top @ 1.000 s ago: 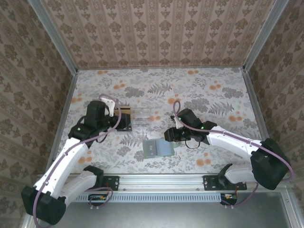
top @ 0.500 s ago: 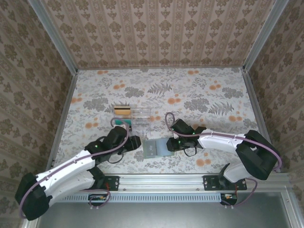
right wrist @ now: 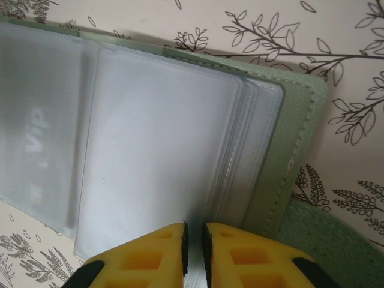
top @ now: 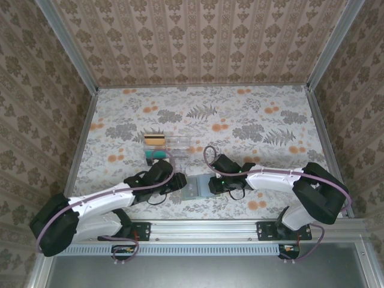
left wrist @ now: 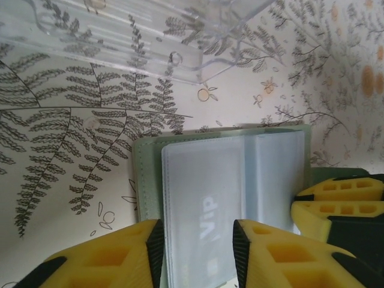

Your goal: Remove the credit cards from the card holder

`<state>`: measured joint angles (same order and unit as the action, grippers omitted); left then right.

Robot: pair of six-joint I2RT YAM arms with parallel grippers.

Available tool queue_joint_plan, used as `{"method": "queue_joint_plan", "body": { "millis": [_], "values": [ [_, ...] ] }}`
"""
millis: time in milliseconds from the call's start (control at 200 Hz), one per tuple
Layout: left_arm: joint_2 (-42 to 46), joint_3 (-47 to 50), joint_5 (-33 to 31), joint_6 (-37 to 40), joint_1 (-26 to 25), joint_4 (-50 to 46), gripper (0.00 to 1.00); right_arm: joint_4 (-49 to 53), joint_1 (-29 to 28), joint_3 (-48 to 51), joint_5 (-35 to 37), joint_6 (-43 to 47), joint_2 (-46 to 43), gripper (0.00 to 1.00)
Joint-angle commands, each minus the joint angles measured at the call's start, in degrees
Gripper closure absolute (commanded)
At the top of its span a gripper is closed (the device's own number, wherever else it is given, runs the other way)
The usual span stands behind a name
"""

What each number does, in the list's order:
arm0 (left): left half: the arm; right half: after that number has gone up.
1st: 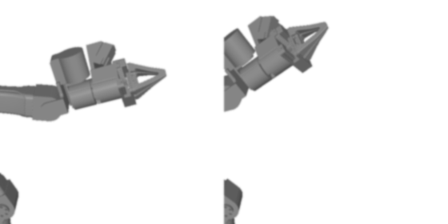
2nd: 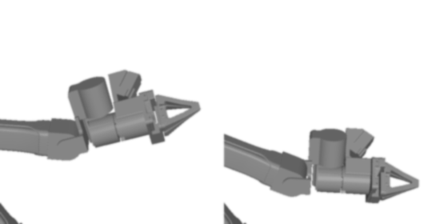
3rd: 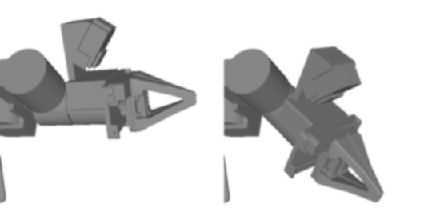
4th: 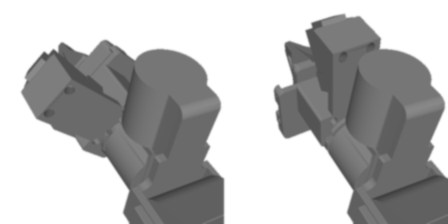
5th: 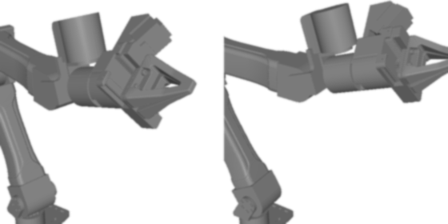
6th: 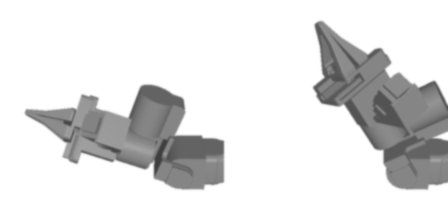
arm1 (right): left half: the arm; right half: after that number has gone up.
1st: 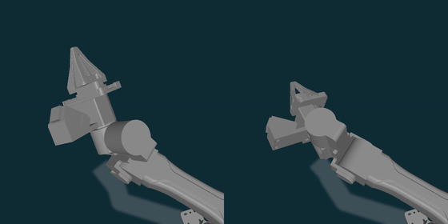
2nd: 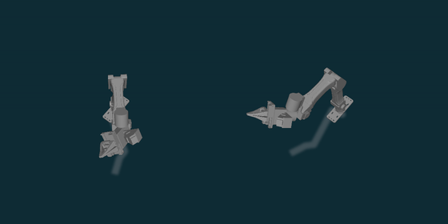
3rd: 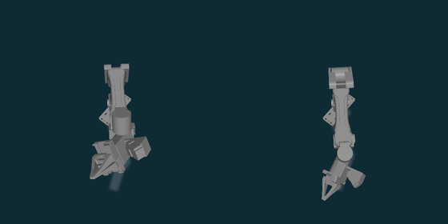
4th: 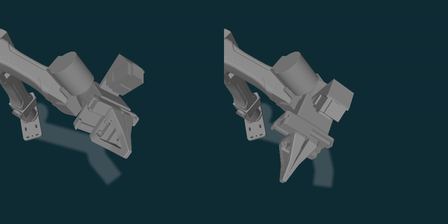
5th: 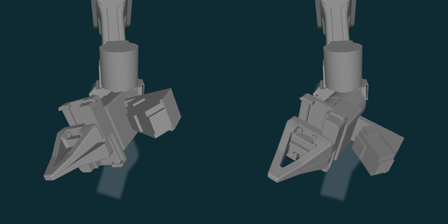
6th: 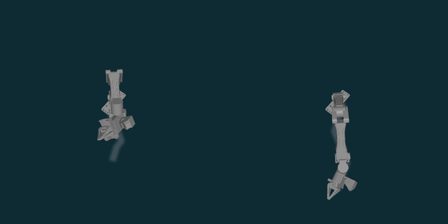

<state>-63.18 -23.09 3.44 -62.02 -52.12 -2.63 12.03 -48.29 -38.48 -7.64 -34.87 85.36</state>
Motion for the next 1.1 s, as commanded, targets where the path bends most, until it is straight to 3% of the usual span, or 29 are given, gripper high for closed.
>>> {"method": "queue_joint_plan", "body": {
  "millis": [0, 350, 1095],
  "values": [
    [-2.8, -0.7, 2.5, 0.0, -0.4, 2.5, 0.64, 0.8, -0.7, 0.2, 2.0, -1.0, 1.6, 0.83],
    [-9.8, -2.6, 5.9, 0.7, -0.4, 4.5, 0.65, 1.3, -0.9, 0.4, 2.6, -1.2, 1.1, 0.83],
    [-10.7, -3.4, 9.9, 3.3, -1.1, 10.3, 0.65, 2.7, -1.0, -0.2, 3.8, -1.4, 1.0, 0.8]
  ]
}}
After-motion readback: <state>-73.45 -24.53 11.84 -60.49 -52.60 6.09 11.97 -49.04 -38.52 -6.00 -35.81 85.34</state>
